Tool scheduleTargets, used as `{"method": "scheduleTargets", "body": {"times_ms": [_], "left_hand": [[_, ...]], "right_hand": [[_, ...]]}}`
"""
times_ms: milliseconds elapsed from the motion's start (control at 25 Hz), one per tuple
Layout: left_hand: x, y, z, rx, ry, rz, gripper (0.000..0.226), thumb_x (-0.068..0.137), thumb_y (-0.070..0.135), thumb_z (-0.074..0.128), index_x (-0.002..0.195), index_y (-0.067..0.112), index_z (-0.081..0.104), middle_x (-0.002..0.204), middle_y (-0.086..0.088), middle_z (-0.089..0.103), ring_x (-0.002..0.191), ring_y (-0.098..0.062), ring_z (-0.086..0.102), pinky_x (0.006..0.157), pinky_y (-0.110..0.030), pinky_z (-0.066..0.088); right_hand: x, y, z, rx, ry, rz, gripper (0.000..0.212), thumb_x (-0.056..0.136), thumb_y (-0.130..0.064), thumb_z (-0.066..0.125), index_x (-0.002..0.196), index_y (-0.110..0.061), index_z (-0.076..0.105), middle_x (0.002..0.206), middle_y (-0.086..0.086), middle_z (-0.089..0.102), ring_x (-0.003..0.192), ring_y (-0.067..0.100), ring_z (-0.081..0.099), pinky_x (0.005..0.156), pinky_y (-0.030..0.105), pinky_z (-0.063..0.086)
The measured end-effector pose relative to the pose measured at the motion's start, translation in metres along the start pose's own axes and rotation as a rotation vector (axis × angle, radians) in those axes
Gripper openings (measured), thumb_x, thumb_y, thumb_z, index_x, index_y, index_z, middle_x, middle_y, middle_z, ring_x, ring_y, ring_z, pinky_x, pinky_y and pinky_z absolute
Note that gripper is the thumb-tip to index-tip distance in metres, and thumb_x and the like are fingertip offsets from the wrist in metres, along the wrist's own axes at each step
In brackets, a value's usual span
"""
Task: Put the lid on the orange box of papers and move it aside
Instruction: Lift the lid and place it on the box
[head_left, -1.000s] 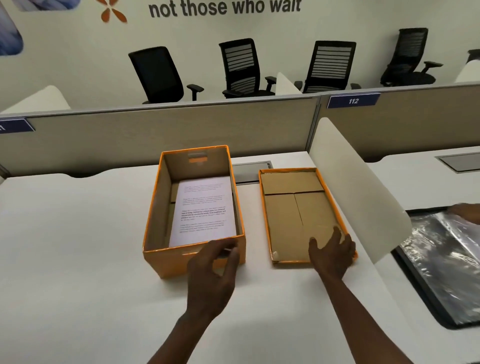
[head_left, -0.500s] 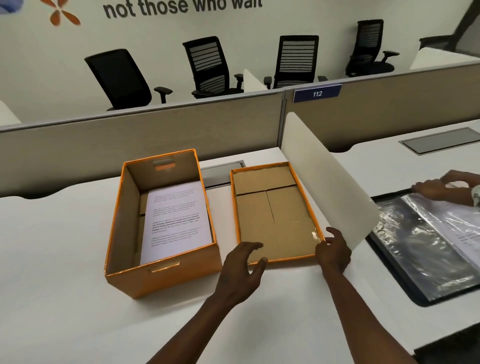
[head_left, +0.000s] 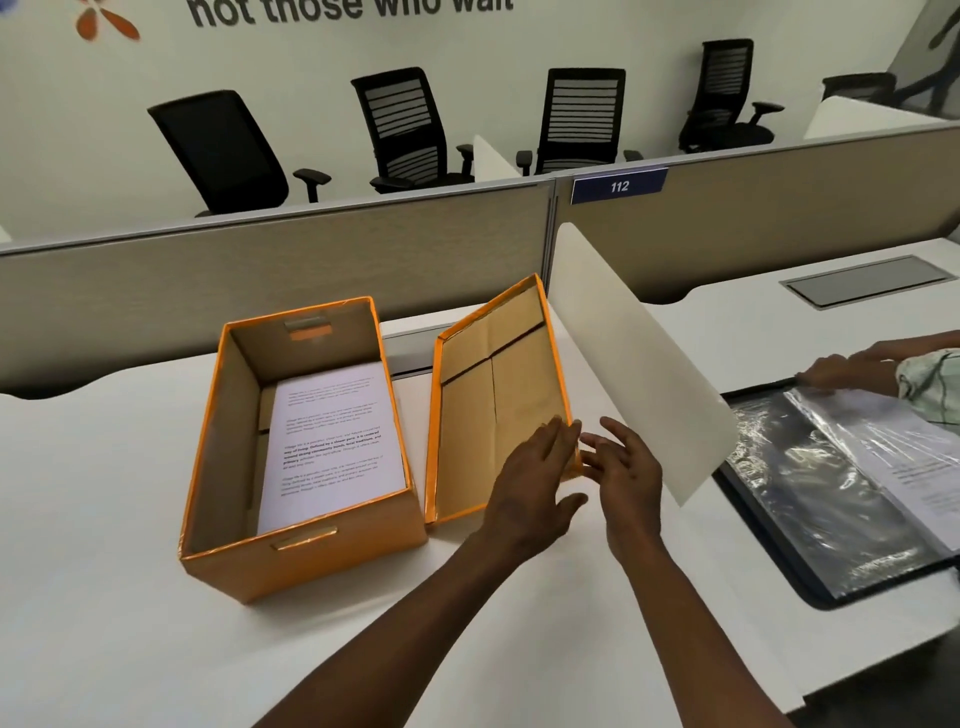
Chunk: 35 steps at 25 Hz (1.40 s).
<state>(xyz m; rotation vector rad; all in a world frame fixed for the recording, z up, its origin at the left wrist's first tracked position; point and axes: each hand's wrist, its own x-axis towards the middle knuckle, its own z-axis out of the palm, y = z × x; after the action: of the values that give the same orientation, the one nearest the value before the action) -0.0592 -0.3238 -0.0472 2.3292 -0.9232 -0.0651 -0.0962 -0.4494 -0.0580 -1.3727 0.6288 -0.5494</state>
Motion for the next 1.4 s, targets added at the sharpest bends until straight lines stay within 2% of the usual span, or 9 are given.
{"method": "scheduleTargets", "body": {"times_ms": [240, 440, 600, 680, 800, 920, 1040, 1240, 1400], "left_hand": [[0.015, 0.005, -0.012, -0.119, 0.163, -0.045, 0.065, 0.098, 0.012, 0.06, 0.156, 0.021, 0.033, 0.16, -0.009, 0.039, 0.151, -0.029, 0.033, 0.119, -0.047, 0.037], [0.018, 0.013, -0.053, -0.355, 0.473, -0.115, 0.054, 0.095, 0.016, 0.064, 0.147, 0.019, 0.049, 0.145, -0.007, 0.058, 0.133, -0.013, 0.051, 0.112, -0.03, 0.042], [0.006, 0.013, -0.094, -0.555, 0.636, -0.174, 0.043, 0.093, 0.023, 0.068, 0.131, 0.04, 0.057, 0.102, 0.024, 0.067, 0.091, -0.005, 0.065, 0.082, -0.018, 0.055], [-0.006, 0.012, -0.11, -0.687, 0.671, -0.225, 0.04, 0.093, 0.025, 0.068, 0.125, 0.046, 0.057, 0.103, 0.039, 0.063, 0.098, 0.002, 0.064, 0.081, -0.014, 0.055], [-0.03, 0.012, -0.124, -0.849, 0.714, -0.31, 0.035, 0.091, 0.034, 0.068, 0.121, 0.049, 0.059, 0.109, 0.04, 0.061, 0.103, 0.008, 0.063, 0.073, -0.012, 0.055], [-0.056, 0.008, -0.131, -0.878, 0.714, -0.346, 0.038, 0.085, 0.045, 0.065, 0.123, 0.05, 0.058, 0.121, 0.033, 0.058, 0.112, -0.004, 0.063, 0.076, -0.016, 0.057], [-0.082, -0.001, -0.14, -0.781, 0.745, -0.379, 0.044, 0.089, 0.043, 0.067, 0.131, 0.047, 0.057, 0.133, 0.025, 0.058, 0.119, -0.01, 0.061, 0.091, -0.03, 0.058], [-0.11, -0.014, -0.157, -0.614, 0.818, -0.463, 0.062, 0.081, 0.048, 0.068, 0.141, 0.035, 0.056, 0.151, 0.014, 0.05, 0.142, -0.014, 0.046, 0.109, -0.051, 0.047], [-0.126, -0.03, -0.168, -0.344, 0.861, -0.497, 0.061, 0.086, 0.046, 0.069, 0.144, 0.035, 0.05, 0.15, 0.007, 0.053, 0.14, -0.019, 0.048, 0.107, -0.044, 0.046]], "right_hand": [[0.006, -0.014, 0.004, 0.215, -0.158, 0.049, 0.033, 0.101, -0.017, 0.053, 0.134, -0.016, 0.059, 0.115, 0.008, 0.074, 0.105, 0.022, 0.073, 0.085, 0.034, 0.058], [0.011, 0.013, 0.002, -0.033, -0.178, 0.336, 0.047, 0.096, -0.037, 0.06, 0.141, -0.022, 0.053, 0.141, 0.006, 0.058, 0.129, 0.027, 0.054, 0.098, 0.04, 0.046], [0.001, 0.035, 0.014, -0.082, -0.322, 0.551, 0.073, 0.091, -0.054, 0.06, 0.15, -0.017, 0.04, 0.148, 0.01, 0.05, 0.133, 0.029, 0.049, 0.105, 0.044, 0.043], [-0.001, 0.035, 0.024, 0.007, -0.346, 0.614, 0.073, 0.089, -0.056, 0.06, 0.147, -0.015, 0.042, 0.142, 0.014, 0.054, 0.127, 0.031, 0.055, 0.103, 0.046, 0.047], [-0.005, 0.028, 0.038, 0.191, -0.4, 0.672, 0.063, 0.09, -0.054, 0.06, 0.136, -0.012, 0.048, 0.131, 0.018, 0.063, 0.117, 0.037, 0.063, 0.094, 0.049, 0.053], [-0.018, 0.026, 0.047, 0.199, -0.408, 0.568, 0.054, 0.086, -0.046, 0.065, 0.13, -0.014, 0.059, 0.127, 0.013, 0.067, 0.115, 0.035, 0.065, 0.088, 0.047, 0.057], [-0.033, 0.024, 0.054, 0.135, -0.411, 0.337, 0.042, 0.08, -0.044, 0.068, 0.12, -0.034, 0.062, 0.128, -0.007, 0.066, 0.11, 0.018, 0.065, 0.071, 0.029, 0.059], [-0.046, 0.02, 0.071, -0.089, -0.427, 0.122, 0.077, 0.083, -0.048, 0.06, 0.153, -0.03, 0.032, 0.136, -0.011, 0.048, 0.107, 0.013, 0.057, 0.081, 0.03, 0.051], [-0.06, 0.014, 0.096, -0.177, -0.475, 0.059, 0.075, 0.086, -0.048, 0.055, 0.154, -0.03, 0.03, 0.143, -0.004, 0.045, 0.114, 0.022, 0.053, 0.081, 0.032, 0.051]]}}
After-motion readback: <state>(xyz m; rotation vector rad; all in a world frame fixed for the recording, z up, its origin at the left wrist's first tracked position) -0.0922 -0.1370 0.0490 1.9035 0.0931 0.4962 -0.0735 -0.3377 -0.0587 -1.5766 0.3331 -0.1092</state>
